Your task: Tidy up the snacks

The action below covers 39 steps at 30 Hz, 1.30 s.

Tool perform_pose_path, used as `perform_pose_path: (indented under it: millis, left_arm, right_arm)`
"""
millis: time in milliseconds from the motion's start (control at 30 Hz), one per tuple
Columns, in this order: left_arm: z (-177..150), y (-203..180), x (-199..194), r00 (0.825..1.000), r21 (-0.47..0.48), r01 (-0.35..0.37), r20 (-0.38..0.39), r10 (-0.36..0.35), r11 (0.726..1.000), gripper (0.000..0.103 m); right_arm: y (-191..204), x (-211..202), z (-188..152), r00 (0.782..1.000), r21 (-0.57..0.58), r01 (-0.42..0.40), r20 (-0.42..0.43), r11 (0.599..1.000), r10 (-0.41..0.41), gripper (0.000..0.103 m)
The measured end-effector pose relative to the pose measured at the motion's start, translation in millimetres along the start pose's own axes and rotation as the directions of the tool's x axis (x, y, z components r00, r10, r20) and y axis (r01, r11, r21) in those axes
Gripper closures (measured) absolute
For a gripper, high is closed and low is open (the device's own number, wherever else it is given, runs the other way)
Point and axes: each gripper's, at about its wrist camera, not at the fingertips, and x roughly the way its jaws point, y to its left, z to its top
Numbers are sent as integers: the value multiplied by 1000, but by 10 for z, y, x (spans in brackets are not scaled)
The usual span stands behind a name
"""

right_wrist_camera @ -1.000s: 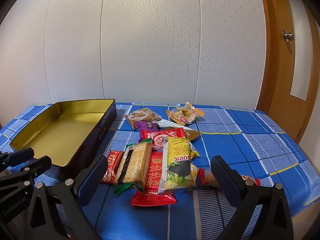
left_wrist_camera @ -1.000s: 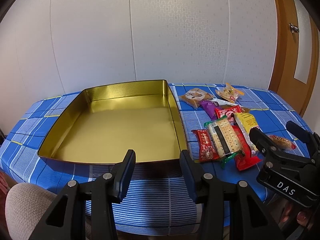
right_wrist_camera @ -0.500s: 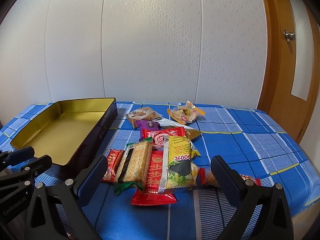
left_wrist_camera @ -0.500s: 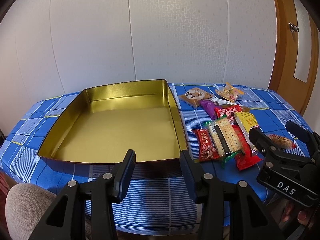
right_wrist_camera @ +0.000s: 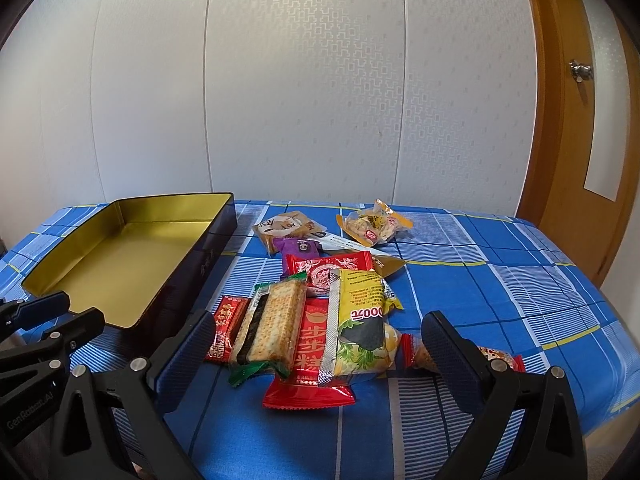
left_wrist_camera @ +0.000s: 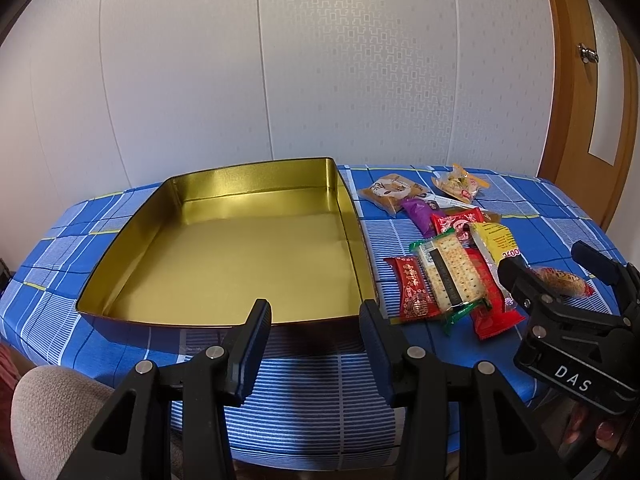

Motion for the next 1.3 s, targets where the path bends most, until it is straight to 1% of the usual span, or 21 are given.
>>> perform_pose_path:
  millis: [467, 767, 867, 933, 1000, 1067, 1167, 1300]
  left_arm:
    - [-6, 18, 19, 1000, 0, 0, -9, 0, 1000, 56]
    - [-27, 28, 13, 1000, 8, 24, -16, -24, 1000, 56]
    - [-55, -10, -9, 998, 36, 52, -20, -52, 998, 56]
    - [-87, -56, -35, 996, 74, 83, -23, -82, 994, 56]
    - [-121, -105, -60, 996, 104, 92, -28, -90, 990, 56]
    - [-149, -148, -82, 995, 126, 100, -25, -98, 987, 56]
    - [-166, -225, -64, 991, 158, 129, -49, -122, 979, 56]
    - [-220, -317, -57, 993, 199, 117, -50, -109, 973, 56]
  right_arm:
    - [-24, 15, -6, 1000, 8, -7, -8, 1000, 7, 0]
    - [-55, 52, -3, 1000, -1, -20, -24, 1000, 20, 0]
    - [-94, 74, 7, 999, -4, -28, -40, 1000, 28, 0]
    - [-144, 81, 18, 998, 1, -39, -47, 999, 39, 0]
    - [-212, 77, 36, 998, 9, -42, -50, 999, 43, 0]
    - [-297, 71, 52, 998, 23, -37, -51, 999, 38, 0]
    - [-463, 79, 79, 997, 53, -21, -69, 998, 25, 0]
    - [-734, 162, 165, 992, 61, 4, -127, 998, 4, 0]
